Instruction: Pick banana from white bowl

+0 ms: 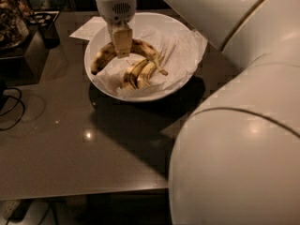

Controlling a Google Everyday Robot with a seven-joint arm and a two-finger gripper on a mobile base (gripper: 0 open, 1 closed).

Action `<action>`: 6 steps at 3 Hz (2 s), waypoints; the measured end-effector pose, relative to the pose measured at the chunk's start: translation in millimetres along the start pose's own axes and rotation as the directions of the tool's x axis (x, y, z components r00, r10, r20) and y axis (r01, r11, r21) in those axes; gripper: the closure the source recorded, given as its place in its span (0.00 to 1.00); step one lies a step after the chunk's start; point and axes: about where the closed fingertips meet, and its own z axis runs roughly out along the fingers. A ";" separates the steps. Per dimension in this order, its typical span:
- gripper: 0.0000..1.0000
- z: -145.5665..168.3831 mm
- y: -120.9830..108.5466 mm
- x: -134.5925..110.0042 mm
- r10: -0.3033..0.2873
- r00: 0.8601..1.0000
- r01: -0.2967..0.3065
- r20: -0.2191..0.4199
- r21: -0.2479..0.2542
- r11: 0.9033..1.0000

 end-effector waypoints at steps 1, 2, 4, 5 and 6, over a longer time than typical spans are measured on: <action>1.00 -13.1 -18.7 -27.8 -0.026 1.000 0.027 -0.009 0.063 0.998; 1.00 -16.2 -18.3 -31.8 -0.026 1.000 0.026 0.004 0.071 0.997; 1.00 -28.3 7.7 -41.5 0.041 0.998 -0.042 0.037 0.015 0.999; 1.00 -30.4 28.8 -37.1 0.082 0.995 -0.082 0.050 -0.011 0.997; 1.00 -28.9 19.3 -42.4 0.079 0.995 -0.080 0.068 0.021 0.997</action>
Offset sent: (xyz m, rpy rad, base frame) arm -0.0005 0.0204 0.0139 -0.0152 -0.0339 0.0152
